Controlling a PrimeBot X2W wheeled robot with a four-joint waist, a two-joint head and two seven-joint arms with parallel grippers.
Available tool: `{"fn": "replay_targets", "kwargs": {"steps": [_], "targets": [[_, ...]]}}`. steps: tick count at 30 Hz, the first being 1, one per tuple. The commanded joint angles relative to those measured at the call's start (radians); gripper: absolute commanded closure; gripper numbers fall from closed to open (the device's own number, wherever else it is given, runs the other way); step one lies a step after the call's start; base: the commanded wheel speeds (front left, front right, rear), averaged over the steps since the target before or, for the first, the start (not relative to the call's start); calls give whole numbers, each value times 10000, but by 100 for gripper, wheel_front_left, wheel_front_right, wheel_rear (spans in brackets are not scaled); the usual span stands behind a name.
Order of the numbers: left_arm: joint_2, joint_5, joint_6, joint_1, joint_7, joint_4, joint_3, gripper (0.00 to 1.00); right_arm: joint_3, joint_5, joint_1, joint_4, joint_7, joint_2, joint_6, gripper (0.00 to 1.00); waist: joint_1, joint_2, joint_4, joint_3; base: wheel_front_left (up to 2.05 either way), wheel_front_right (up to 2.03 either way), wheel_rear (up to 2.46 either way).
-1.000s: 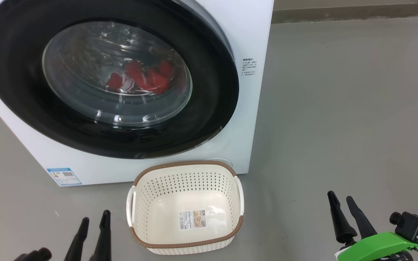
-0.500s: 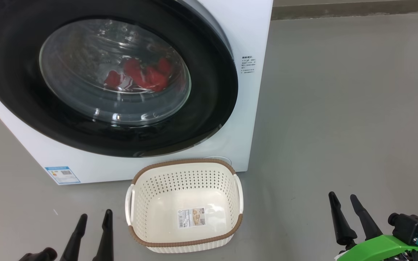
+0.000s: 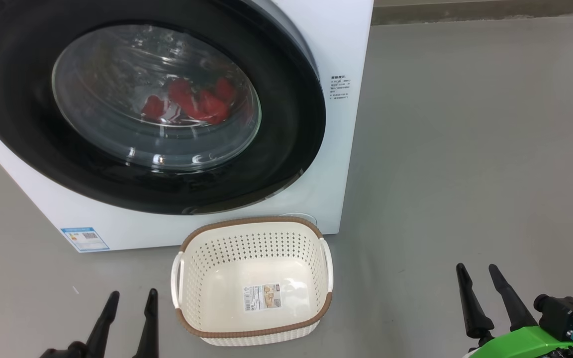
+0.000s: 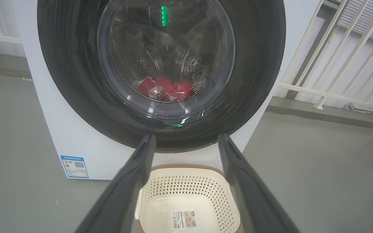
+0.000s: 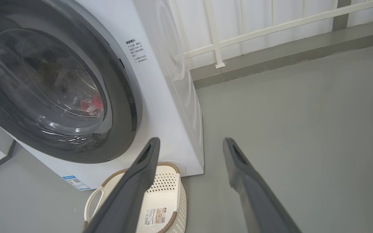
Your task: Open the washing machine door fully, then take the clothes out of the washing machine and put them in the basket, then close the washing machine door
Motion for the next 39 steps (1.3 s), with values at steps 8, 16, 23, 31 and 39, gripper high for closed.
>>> {"fn": "replay_targets", "kwargs": {"steps": [8,16,23,31,39], "targets": [[156,1136,-60,77,-402,-285,320,0,-92,-1004,99,-305,-399,-161,5,0,-1,0,-3,20,0,0,0],[184,1815,-66,148,-638,-248,337,0,-197,-1752,270,-299,-634,-178,6,0,-1,0,-26,84,0,0,0],[191,1923,-68,198,-715,-157,361,0,-262,-1945,312,-252,-711,-183,6,0,-1,0,-47,64,0,0,0],[229,1532,-68,235,-715,-67,256,0,-321,-1844,381,-252,-711,-183,6,0,-1,0,-66,-34,0,0,0],[273,1500,-68,227,-715,-96,186,0,-313,-1658,339,-283,-711,-183,6,0,-1,0,-59,25,0,0,0]]}}
